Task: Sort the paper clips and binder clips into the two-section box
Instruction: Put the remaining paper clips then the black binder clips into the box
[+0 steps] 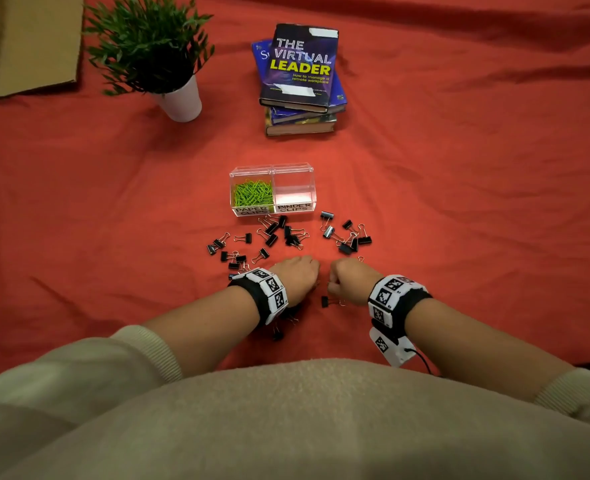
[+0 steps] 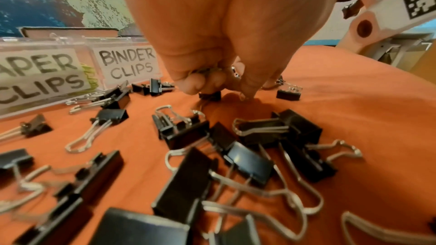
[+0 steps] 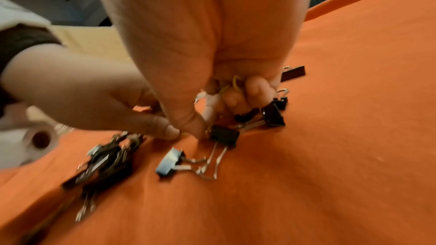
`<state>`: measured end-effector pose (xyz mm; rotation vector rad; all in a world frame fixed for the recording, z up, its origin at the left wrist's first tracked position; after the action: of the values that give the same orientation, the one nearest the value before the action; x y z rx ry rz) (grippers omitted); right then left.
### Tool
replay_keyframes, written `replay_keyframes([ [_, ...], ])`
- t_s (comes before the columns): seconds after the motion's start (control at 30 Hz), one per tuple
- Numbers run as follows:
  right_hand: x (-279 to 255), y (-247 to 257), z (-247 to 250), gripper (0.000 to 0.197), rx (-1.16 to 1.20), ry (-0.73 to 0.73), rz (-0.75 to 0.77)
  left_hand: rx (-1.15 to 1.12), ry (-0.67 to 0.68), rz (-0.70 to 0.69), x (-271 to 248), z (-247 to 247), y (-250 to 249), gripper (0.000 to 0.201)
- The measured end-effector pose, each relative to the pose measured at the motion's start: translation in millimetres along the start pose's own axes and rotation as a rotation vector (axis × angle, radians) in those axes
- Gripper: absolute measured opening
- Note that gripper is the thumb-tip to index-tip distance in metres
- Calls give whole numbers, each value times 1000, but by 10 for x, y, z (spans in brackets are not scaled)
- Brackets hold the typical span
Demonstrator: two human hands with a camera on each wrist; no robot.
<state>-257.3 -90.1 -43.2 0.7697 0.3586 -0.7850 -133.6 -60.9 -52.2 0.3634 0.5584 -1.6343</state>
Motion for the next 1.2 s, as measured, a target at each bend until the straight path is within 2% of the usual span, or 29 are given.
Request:
replay_keyframes([
  [0.1,14,-48,171,13,288,-140,-43,-302,3,76,-17,191,136,18],
  [0.2,63,-68,380,15,532,-211,-102,-561,-96,225,38,482,490,4],
  [0.27,135,-32,532,12,642,-219,-119,-649,-158,335,115,697,766,8],
  [0.33,236,64,693,21,667,-201,-127,-656,-219,402,209,924,1004,12],
  [0.43,453,329,964,29,614,-226,-97,-547,-266,415,330,1191,1222,20],
  [0.57,842,719,1266,14,497,-309,-17,-437,-228,369,419,1220,1317,25],
  [0.63,1010,863,1327,10,440,-356,22,-479,-254,351,379,1196,1335,26],
  [0.73,1179,998,1330,18,244,-412,8,-619,-328,345,215,1169,1401,32],
  [0.87,1338,1133,1226,29,125,-372,74,-762,-429,433,-58,987,1607,25],
  [1.0,1320,1185,1121,31,-16,-345,207,-613,-258,499,-259,550,1744,24],
  [1.13,1083,1233,938,24,-142,-452,339,-522,-118,515,-362,198,1736,60],
  [1.2,987,1220,717,23,-163,-330,320,-521,-123,480,-382,141,1670,70],
])
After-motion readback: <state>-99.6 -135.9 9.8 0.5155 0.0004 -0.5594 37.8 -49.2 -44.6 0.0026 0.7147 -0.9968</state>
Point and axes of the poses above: each hand's wrist, its own x-axis towards the middle knuckle, its own z-axis out of the back of the hand, y = z × x, the point moved 3 cm from there along x, towards the middle knuckle, and after that the axes turned 14 degrees about z, right-handed, at the moved point
